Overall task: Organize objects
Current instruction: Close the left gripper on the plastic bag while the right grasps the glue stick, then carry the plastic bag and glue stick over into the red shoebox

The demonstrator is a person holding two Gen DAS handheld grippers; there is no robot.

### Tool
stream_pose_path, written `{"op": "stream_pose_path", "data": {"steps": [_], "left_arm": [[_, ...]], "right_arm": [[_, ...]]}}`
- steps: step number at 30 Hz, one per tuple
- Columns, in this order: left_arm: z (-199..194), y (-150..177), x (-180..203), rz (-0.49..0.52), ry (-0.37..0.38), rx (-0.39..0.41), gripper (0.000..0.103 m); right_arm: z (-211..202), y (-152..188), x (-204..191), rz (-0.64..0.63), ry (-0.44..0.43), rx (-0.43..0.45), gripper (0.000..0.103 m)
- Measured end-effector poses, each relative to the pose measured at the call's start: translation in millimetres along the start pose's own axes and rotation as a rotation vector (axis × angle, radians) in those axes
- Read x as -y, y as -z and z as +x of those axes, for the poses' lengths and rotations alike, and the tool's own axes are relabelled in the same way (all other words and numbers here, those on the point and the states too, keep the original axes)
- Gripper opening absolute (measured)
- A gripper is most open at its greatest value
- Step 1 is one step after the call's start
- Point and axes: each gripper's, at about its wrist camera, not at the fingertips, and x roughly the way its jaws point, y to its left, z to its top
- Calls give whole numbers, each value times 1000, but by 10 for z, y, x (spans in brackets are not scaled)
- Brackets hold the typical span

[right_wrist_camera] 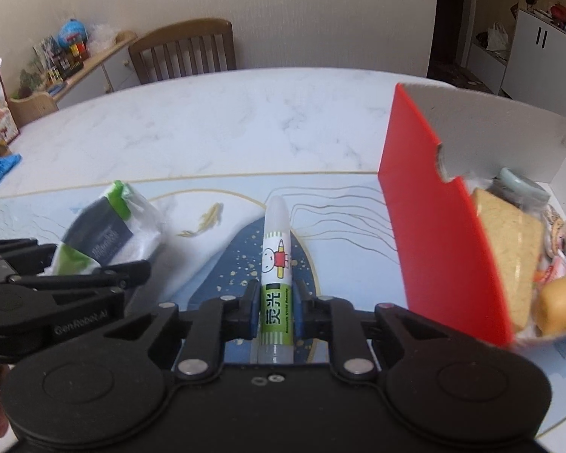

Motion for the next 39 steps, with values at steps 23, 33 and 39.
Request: {"op": "stream_pose_path", "data": {"steps": [23,33,39], "left_arm": [[-828,-465,957,70,200,90,40],[-782,-750,1726,171,265,105,40],[-633,-949,2229,237,274,89,40]], "right_arm": [[-1112,-141,742,97,-14,175,17],[-1235,-132,1420,149,43,213,17],[-1211,-173,1865,159,102,216,17]]}}
